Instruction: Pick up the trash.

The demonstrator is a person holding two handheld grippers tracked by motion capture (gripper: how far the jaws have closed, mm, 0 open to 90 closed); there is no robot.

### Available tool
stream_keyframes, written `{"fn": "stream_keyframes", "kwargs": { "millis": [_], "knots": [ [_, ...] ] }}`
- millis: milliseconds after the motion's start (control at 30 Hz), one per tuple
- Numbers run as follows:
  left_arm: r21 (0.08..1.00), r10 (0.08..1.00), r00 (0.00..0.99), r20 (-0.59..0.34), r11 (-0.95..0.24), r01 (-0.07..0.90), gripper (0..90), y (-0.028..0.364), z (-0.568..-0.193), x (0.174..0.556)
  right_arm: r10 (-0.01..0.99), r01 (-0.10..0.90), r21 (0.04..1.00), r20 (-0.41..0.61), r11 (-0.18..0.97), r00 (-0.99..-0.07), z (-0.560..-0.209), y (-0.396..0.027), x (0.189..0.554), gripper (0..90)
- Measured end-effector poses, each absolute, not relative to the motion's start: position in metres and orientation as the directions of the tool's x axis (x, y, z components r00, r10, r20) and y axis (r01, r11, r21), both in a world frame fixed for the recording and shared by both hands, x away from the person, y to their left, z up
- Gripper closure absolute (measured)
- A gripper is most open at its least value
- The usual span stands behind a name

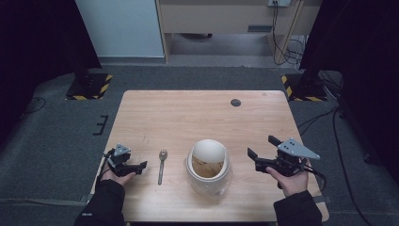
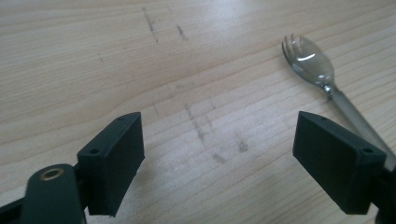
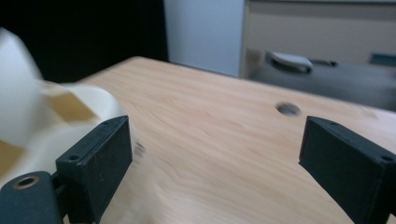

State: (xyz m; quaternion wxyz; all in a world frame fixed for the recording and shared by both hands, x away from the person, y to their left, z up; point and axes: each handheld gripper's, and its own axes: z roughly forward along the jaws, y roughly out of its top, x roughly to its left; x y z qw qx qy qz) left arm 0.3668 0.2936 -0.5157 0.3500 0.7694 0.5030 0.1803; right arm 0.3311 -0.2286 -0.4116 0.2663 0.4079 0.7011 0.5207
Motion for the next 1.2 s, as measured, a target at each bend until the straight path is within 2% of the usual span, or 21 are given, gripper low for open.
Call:
{"fn": "stream_keyframes", "kwargs": {
  "millis": [233,600,833,1200],
  "knots": [
    [0.774,0.892,0.444,-0.085,-0.222,0.593,17.8,0.286,-0.504,0.364,0.889,0.417,0.899,0.077,0.133,-0.451,-0.453,-0.257,0.348,10.7],
    [0.815,0.875,0.479,-0.074,-0.224,0.535,21.1,0.263,-0.493,0.358,0.903,0.539,0.814,0.043,0.216,-0.427,-0.49,-0.274,0.363,11.2],
    [0.801,0.866,0.493,-0.084,-0.236,0.55,22.7,0.253,-0.496,0.357,0.915,0.586,0.776,0.031,0.232,-0.403,-0.501,-0.278,0.37,12.2],
    [0.741,0.866,0.492,-0.085,-0.275,0.613,33.4,0.227,-0.509,0.362,0.92,0.626,0.738,0.021,0.25,-0.392,-0.509,-0.281,0.373,15.2]
  ]
}}
